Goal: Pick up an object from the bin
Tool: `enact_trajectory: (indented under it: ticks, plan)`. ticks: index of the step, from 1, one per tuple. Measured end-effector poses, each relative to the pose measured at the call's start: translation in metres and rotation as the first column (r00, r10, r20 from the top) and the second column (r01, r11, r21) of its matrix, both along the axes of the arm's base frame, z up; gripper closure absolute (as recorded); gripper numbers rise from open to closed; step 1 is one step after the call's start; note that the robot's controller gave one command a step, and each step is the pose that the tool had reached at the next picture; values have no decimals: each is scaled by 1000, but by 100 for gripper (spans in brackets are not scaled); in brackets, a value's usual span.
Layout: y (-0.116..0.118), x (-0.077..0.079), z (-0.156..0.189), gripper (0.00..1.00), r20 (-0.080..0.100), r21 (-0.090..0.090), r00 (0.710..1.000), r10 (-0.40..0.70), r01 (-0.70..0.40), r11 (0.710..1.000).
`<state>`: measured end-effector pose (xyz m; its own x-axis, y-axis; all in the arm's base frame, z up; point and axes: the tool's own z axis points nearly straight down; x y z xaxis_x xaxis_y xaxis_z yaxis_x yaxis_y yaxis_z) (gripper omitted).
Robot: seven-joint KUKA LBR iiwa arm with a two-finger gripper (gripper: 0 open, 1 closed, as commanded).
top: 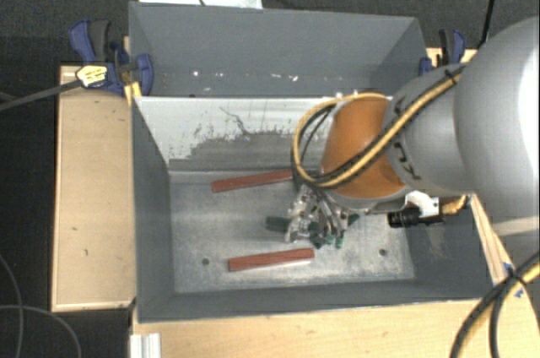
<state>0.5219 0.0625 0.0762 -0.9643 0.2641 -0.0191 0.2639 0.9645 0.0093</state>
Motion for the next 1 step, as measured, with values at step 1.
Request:
enact_trajectory:
  ticks: [1]
  plan:
    - [0, -2, 3, 100, -8, -1, 1000, 1, -1, 1000]
